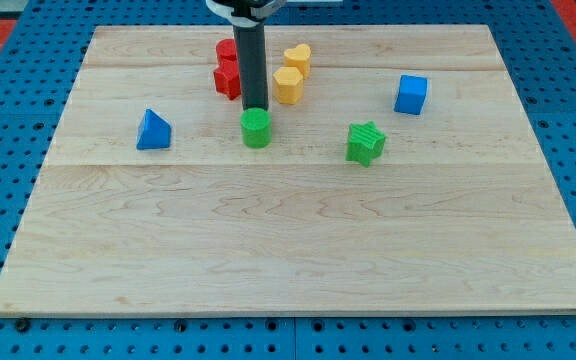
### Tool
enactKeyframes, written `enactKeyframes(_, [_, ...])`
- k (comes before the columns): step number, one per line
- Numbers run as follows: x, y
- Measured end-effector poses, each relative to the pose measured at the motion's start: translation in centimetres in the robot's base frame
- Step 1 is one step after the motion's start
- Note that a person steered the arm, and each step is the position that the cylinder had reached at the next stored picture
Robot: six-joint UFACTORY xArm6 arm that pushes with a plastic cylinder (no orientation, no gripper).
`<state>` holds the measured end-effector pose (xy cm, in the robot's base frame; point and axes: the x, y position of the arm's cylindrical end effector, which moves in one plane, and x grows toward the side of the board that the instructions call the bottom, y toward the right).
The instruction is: Push the blue triangle and green circle towards the left
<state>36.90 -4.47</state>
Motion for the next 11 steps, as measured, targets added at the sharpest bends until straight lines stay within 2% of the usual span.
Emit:
enactKeyframes(1, [1.3,-1.6])
enactKeyframes(2, [2.7,-5.6])
enactKeyframes(4, [3.4,-11.5])
enactKeyframes(5, [6.2,-15.2])
enactKeyframes(6, [3.3,-17.0])
enactKeyframes(7, [4.8,-17.8])
enactKeyframes(8, [6.7,-16.1])
enactKeyframes(9, [5.8,-11.1])
enactKeyframes(10, [2.3,-12.5])
enactKeyframes(11, [5.5,-12.0])
